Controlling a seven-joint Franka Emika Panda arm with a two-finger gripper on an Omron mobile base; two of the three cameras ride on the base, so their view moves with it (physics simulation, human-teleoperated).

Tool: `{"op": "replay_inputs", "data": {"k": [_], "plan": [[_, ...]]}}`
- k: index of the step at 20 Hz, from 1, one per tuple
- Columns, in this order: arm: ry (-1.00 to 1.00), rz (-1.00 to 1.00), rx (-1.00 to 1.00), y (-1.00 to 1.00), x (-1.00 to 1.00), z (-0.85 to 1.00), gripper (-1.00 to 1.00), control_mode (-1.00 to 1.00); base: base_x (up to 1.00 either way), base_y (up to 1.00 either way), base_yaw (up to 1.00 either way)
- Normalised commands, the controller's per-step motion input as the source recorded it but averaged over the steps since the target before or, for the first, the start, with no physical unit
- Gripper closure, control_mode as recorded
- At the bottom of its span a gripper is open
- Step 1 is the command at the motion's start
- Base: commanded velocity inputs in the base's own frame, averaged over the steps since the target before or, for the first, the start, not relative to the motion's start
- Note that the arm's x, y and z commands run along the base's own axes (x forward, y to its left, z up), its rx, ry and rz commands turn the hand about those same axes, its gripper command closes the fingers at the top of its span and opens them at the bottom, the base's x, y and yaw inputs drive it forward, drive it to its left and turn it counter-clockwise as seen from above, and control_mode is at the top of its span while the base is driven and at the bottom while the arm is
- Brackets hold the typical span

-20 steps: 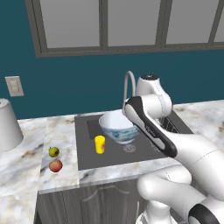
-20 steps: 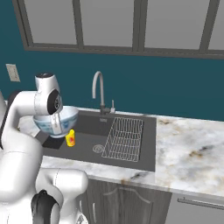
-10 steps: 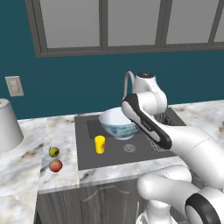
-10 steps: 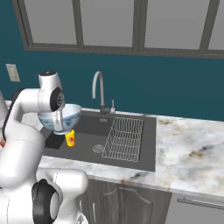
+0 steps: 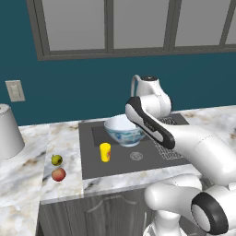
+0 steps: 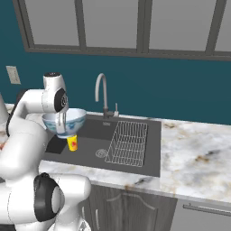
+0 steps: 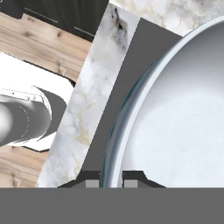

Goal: Remove the pear and peach from the sink. Then move the bowl and cup from the counter to the sink for washing.

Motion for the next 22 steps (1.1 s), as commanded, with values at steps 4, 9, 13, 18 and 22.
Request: {"op": "replay_inputs", "data": {"k": [4,9,13,18,22], "plan": [[0.07,-0.05,0.00,0.00,0.19,-0.09,1.00,-1.00,0.00,0.00,0.00],[0.02,-0.03,0.00,0.00,0.17,-0.09,1.00,-1.00,0.00,0.00,0.00],[0.00,-0.02,0.00,0.00,0.18,-0.09,1.00,-1.00,0.00,0.00,0.00],[0.00,-0.04,0.00,0.00,0.17,-0.12,1.00,-1.00,0.00,0.00,0.00],[0.00,-0.05,0.00,0.00,0.14,-0.15,1.00,-1.00,0.00,0.00,0.00]]}}
